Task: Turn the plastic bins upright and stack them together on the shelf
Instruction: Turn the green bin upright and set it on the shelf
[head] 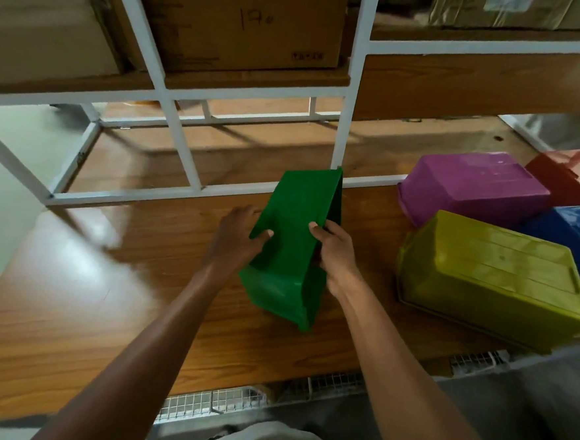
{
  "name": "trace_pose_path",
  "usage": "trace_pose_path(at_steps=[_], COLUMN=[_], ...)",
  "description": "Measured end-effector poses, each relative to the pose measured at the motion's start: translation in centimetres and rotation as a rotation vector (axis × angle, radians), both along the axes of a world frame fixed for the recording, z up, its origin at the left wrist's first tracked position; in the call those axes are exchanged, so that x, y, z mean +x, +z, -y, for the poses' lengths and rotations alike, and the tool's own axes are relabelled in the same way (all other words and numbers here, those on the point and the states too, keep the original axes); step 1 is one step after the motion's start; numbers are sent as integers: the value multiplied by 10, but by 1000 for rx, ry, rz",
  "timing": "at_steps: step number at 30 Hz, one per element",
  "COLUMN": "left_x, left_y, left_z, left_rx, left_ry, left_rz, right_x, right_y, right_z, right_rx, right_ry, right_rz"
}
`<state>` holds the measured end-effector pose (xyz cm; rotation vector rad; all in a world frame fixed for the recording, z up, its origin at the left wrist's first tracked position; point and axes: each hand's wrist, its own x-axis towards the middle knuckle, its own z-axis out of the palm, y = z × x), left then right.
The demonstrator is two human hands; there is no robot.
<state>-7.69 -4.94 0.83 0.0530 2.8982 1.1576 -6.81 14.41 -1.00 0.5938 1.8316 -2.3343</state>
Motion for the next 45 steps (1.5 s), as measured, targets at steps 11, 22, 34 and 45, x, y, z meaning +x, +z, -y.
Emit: trace_pose_path(at_steps=[11,22,34,45], left_x=[4,-18,-12,36], left_y=[-2,-4,-42,-62], left_z=[-10,62,118,127], left_rx=[220,149,399,643], left_ry=[15,92,330,452], left_rz=[44,-33,264,326], right_x=[-8,-1,-1,3], right_y=[13,-75,-63,-44], right_z=[27,-3,26,32], right_rx=[161,606,312,350], right_ry=[316,60,205,330], right_rz=[-2,119,102,78])
